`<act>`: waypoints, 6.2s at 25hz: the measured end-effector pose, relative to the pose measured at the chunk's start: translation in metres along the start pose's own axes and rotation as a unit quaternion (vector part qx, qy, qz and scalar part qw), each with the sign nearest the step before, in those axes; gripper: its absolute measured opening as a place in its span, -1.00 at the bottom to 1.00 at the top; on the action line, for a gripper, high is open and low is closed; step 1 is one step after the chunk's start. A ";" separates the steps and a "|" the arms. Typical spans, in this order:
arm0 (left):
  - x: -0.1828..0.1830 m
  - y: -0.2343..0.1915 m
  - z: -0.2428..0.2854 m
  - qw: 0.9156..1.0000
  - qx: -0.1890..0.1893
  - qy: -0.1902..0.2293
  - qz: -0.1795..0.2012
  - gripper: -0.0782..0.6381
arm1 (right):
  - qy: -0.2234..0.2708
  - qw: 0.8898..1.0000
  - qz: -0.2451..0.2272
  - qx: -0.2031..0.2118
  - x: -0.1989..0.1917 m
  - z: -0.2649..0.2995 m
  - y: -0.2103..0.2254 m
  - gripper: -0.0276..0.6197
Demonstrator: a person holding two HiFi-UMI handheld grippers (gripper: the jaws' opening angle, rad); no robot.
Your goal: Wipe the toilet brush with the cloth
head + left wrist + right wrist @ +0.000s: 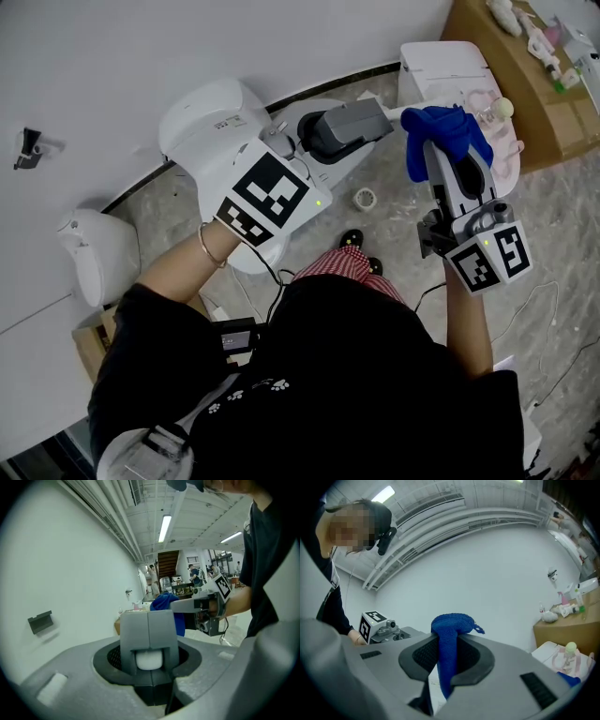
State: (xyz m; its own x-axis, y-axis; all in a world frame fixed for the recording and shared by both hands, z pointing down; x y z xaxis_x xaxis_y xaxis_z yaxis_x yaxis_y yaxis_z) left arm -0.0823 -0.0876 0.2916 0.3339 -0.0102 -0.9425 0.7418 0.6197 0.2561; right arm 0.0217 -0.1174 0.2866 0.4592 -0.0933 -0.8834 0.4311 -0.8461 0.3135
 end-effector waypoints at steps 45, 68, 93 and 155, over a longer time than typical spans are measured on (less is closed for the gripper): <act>0.080 -0.010 -0.018 0.994 0.033 0.101 0.018 -0.31 | 0.065 0.994 -0.062 0.062 0.089 0.017 -0.034 -0.71; 0.102 -0.004 -0.014 0.985 0.011 0.168 -0.045 -0.31 | 0.066 0.990 -0.094 0.078 0.095 0.022 -0.043 -0.71; 0.131 0.010 -0.024 0.972 -0.014 0.226 -0.069 -0.31 | 0.089 0.979 -0.153 0.101 0.109 0.026 -0.064 -0.71; 0.138 0.013 -0.029 0.952 -0.019 0.263 -0.152 -0.31 | 0.094 0.963 -0.239 0.079 0.125 0.029 -0.064 -0.71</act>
State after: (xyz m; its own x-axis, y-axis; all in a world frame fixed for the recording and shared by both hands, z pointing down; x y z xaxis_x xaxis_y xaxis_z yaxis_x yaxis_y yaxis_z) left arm -0.0437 -0.0584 0.1585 -0.2381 0.1958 -0.9513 0.7332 0.6786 -0.0439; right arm 0.0292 -0.0898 0.1455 0.3772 0.4105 -0.8302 0.5113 -0.8397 -0.1829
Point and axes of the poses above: the fingertips, and each gripper's own axes: z forward along the fingers, y to its right, x out of its top, the point moved 2 cm from there along -z, backward along the fingers, and after that the axes turned 12 degrees about y, right-handed, at the moved point
